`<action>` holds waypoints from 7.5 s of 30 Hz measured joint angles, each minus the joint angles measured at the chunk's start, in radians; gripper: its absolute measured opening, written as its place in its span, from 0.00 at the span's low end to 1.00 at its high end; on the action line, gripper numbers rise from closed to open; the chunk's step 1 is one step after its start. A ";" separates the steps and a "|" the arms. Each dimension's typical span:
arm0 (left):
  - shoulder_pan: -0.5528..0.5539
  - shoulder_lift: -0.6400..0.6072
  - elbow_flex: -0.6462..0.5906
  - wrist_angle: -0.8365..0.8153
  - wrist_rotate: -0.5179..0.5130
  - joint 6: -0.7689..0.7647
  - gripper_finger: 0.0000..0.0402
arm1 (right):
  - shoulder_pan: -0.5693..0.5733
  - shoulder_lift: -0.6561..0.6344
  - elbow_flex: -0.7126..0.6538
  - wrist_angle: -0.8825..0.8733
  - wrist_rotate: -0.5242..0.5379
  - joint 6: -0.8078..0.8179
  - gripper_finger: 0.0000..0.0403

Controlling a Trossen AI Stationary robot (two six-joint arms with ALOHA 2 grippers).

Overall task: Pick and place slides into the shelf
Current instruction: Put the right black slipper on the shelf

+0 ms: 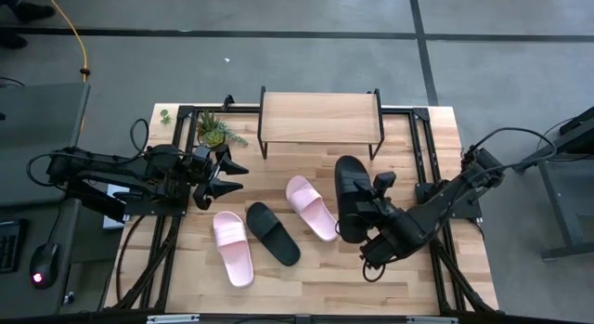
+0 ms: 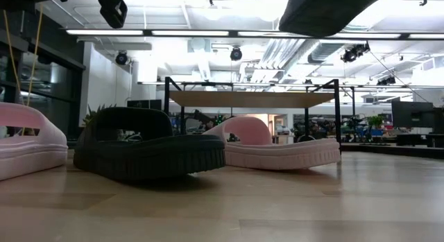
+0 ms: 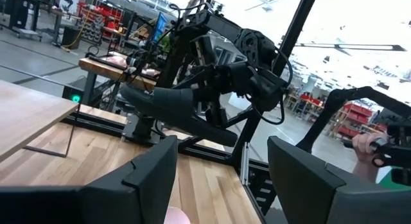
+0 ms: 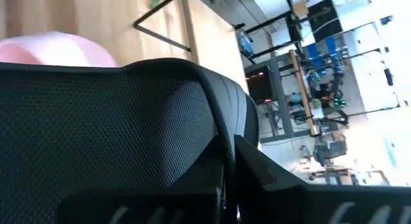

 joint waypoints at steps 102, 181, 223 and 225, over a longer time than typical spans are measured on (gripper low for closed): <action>0.001 0.000 0.110 -0.255 -0.211 0.255 0.56 | -1.279 -0.430 -0.401 0.988 -0.943 -1.411 0.00; 0.000 0.000 0.111 -0.259 -0.217 0.254 0.56 | -1.428 -0.323 -0.400 0.972 -1.046 -1.478 0.10; 0.000 0.000 0.111 -0.258 -0.217 0.254 0.56 | -1.428 -0.323 -0.400 0.932 -1.092 -1.435 0.29; 0.000 0.000 0.111 -0.258 -0.217 0.254 0.56 | -1.428 -0.323 -0.400 0.932 -1.092 -1.434 0.29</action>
